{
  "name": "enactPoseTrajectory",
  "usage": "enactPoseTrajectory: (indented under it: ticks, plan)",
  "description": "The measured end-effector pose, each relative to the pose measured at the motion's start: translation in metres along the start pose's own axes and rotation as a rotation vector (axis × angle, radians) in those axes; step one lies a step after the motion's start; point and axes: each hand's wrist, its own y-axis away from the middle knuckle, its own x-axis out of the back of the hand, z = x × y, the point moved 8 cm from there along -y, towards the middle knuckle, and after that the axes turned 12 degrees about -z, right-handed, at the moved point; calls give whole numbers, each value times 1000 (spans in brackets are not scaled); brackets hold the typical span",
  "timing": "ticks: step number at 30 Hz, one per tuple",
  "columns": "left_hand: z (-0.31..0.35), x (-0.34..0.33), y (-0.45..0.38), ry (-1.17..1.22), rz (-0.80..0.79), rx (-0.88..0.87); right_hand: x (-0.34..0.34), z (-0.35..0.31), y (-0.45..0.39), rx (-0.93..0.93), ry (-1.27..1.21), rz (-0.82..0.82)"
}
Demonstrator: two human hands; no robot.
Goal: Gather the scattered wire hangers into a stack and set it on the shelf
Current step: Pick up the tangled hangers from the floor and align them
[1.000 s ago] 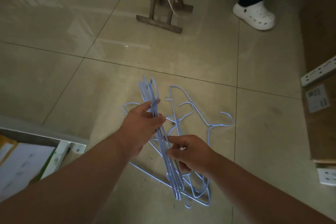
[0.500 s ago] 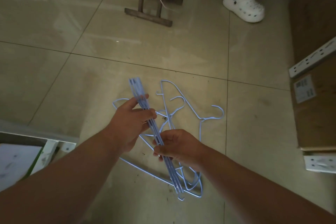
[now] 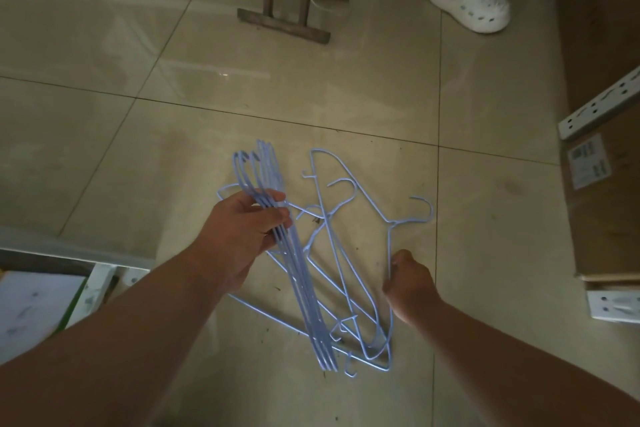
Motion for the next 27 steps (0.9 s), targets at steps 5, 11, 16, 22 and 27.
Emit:
enactPoseTrajectory:
  ticks: [5, 11, 16, 22, 27]
  plan:
    - [4, 12, 0, 64, 32, -3, -16, -4, -3, -79, -566, -209]
    - [-3, 17, -1, 144, 39, 64, -13, -65, 21, 134, -789, -451]
    - [1, 9, 0, 107, -7, 61, -14, -114, 35, 344, -632, -528]
    - [2, 11, -1, 96, 10, 40, -15, -151, 56, 511, -486, -561]
    - [2, 10, 1, 74, -8, 50, -22, -160, 67, 500, -556, -644]
